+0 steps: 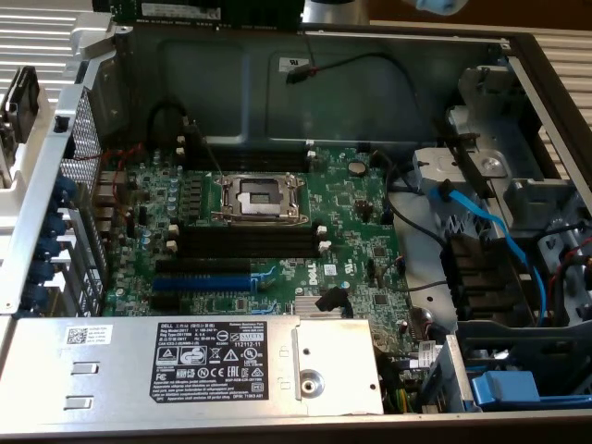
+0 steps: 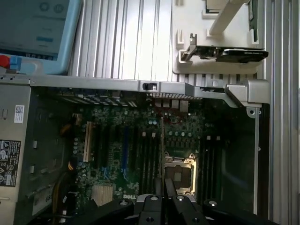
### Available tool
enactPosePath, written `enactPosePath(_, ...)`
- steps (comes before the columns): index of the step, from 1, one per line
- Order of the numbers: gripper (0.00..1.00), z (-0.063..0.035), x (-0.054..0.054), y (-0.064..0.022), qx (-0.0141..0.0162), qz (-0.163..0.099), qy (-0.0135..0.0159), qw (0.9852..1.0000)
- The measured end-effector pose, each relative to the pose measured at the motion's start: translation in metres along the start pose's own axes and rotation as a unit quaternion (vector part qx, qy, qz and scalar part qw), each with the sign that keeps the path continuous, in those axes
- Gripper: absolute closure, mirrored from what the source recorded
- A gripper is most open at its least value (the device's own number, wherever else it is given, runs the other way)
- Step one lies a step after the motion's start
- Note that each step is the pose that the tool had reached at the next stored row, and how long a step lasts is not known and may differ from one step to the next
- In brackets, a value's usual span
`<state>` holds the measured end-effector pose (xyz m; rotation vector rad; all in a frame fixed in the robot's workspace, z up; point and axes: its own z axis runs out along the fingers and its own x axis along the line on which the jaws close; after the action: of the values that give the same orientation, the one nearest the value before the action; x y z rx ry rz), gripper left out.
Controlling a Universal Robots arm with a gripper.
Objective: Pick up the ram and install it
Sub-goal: 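Pick up the ram and move it above insertion slot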
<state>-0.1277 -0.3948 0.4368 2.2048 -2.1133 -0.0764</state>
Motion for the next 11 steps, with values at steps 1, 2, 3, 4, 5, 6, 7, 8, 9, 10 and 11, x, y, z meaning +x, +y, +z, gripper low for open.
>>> enactPosePath(1,0.87,-0.0002,0.0001,-0.0026,0.0000,0.000,0.0000,1.0000)
enactPosePath(2,0.87,-0.0004,0.0002,-0.0048,0.0000,0.000,0.0001,1.0000)
enactPosePath(3,0.87,-0.0004,0.0003,-0.0064,0.0002,0.000,0.0000,1.0000)
enactPosePath(4,0.87,-0.0003,0.0003,-0.0075,0.0007,0.001,0.0000,1.0000)
enactPosePath(5,0.87,0.0000,0.0004,-0.0082,0.0015,0.001,-0.0001,1.0000)
enactPosePath(6,0.87,0.0004,0.0004,-0.0087,0.0028,0.003,-0.0002,1.0000)
enactPosePath(7,0.87,0.0010,0.0003,-0.0091,0.0041,0.004,-0.0003,1.0000)
enactPosePath(8,0.87,0.0015,0.0003,-0.0094,0.0056,0.007,-0.0004,1.0000)
enactPosePath(9,0.87,0.0020,0.0003,-0.0096,0.0069,0.010,-0.0005,0.9999)
enactPosePath(10,0.87,0.0027,0.0003,-0.0097,0.0080,0.014,-0.0009,0.9999)
enactPosePath(11,0.87,0.0030,0.0003,-0.0097,0.0084,0.019,-0.0018,0.9998)
